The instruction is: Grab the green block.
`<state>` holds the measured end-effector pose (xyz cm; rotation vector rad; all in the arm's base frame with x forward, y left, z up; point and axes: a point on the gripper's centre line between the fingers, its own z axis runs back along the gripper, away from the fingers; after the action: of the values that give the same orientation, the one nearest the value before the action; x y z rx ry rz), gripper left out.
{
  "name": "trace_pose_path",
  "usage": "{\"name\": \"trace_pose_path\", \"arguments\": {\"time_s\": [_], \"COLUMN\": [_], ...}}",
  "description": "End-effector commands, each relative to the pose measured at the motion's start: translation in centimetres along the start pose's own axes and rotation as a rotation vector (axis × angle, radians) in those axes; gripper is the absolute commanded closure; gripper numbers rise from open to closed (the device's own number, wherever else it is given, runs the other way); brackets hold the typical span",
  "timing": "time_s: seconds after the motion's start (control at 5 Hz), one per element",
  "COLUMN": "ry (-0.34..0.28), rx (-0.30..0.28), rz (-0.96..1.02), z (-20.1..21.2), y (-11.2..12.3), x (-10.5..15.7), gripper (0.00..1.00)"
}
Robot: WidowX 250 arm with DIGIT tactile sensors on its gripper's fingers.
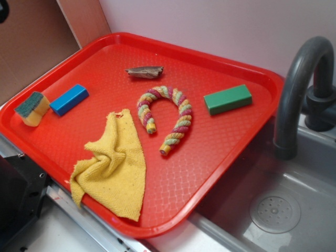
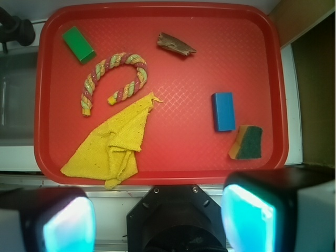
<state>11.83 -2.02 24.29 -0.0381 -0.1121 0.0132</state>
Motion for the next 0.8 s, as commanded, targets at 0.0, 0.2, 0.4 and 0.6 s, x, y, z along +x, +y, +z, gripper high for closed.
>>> {"name": "trace_pose_path", "arguments": {"time_s": [0.0,0.2,0.4,0.6], "ry": [0.0,-0.069,-0.095,-0.08], "rx": [0.0,0.042,0.013,-0.056], "rz": [0.0,-0.03,-0.177,-0.374], "z": [0.0,-2.1,-4.5,-7.2], "y": [0.0,-0.2,-1.4,-3.2], "x": [0.0,3.0,6.1,9.5], "gripper": [0.0,0.0,0.0,0.0]}}
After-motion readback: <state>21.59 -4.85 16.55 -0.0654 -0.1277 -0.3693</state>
